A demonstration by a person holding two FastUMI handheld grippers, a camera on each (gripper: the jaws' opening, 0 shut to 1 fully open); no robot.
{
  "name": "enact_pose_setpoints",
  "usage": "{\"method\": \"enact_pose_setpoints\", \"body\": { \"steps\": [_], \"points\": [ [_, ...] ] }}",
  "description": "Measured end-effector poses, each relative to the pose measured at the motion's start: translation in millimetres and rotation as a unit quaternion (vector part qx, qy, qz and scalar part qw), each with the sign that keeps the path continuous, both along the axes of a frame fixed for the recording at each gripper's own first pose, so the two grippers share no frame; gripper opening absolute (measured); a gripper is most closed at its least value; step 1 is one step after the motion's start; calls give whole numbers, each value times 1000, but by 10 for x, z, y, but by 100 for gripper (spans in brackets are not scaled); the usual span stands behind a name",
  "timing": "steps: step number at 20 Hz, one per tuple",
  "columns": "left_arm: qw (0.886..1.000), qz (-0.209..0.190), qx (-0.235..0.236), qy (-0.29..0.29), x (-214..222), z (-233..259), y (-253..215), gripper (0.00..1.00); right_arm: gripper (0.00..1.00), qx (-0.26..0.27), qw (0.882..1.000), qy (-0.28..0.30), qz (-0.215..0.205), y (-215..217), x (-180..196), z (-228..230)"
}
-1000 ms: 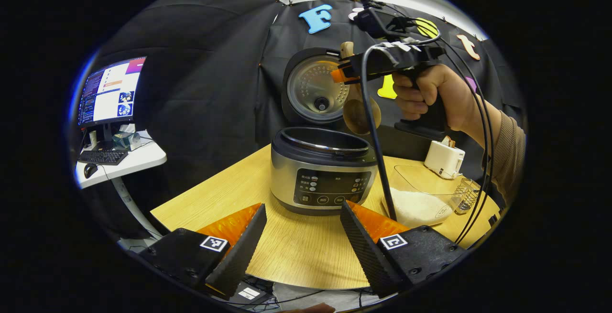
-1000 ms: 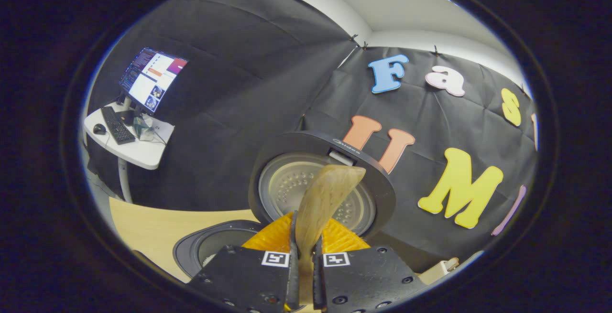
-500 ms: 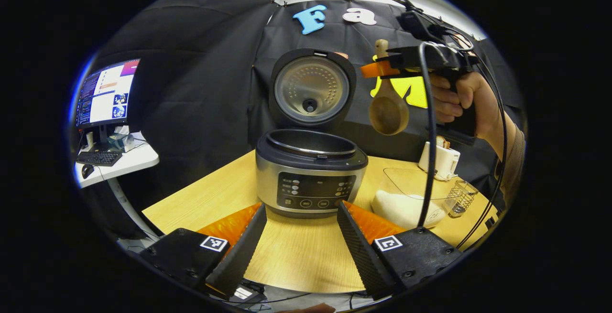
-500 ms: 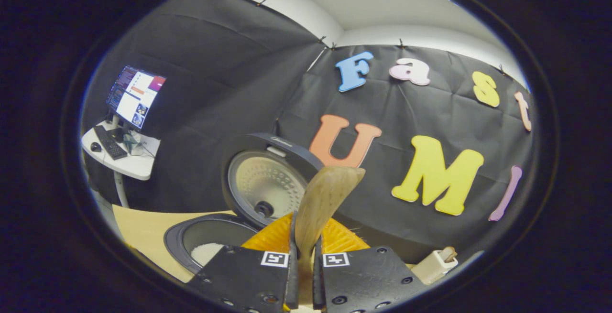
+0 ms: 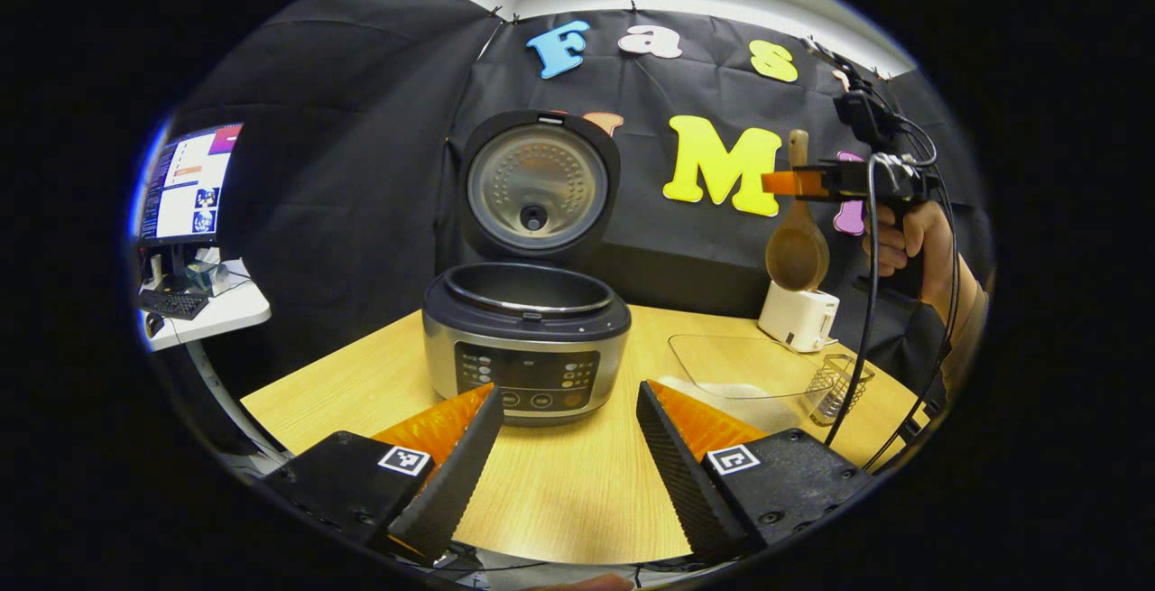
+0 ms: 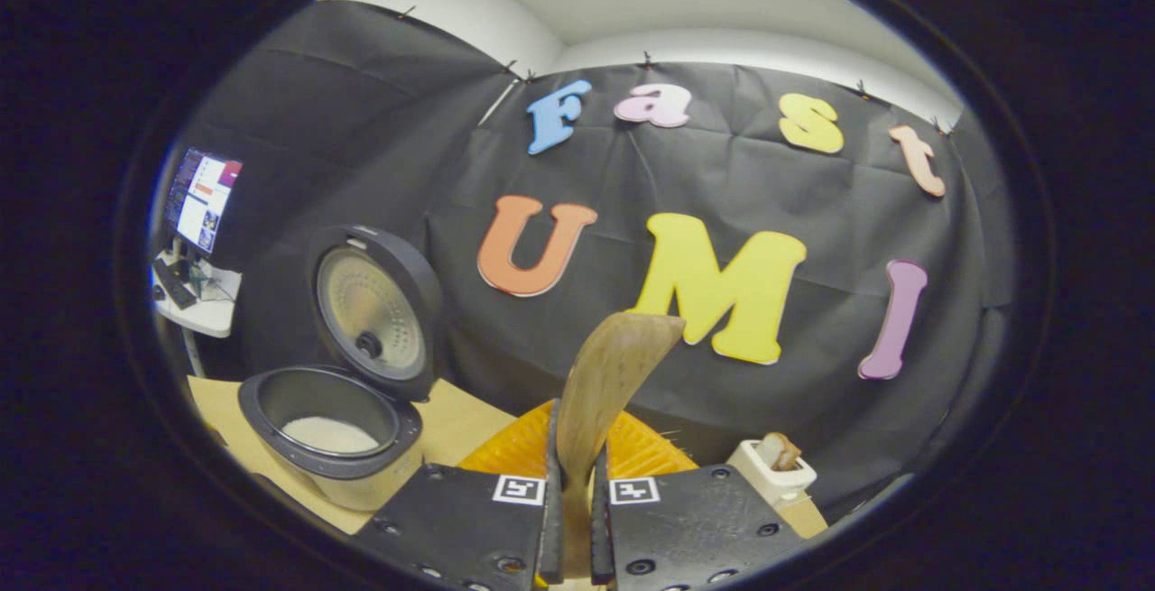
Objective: Close the left gripper, press the button to open the rice cooker; take a wooden spoon from the chopstick holder with the right hand, scoop a spoonful of rice and pour it into the rice cooker, then put the wooden spoon back into the chopstick holder.
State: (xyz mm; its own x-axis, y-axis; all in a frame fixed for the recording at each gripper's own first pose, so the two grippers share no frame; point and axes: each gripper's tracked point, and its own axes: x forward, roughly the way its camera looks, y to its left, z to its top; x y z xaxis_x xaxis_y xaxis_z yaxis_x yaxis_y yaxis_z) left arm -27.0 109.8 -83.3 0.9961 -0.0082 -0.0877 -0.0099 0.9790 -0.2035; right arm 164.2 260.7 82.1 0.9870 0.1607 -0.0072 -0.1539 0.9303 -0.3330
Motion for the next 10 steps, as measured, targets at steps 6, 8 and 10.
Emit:
{"method": "enact_pose_setpoints", "body": {
  "steps": [6,8,10],
  "points": [
    [1000,-7,7,-8,-33,74,-58,96,14,37,998,21,-54,-927,-112,-209],
    [1000,-9,6,-8,-29,82,-71,95,13,49,996,28,-74,-1181,-206,-307],
    [1000,-12,3,-7,-22,84,-101,95,14,57,994,33,-87,-1369,-277,-438]
  ]
}}
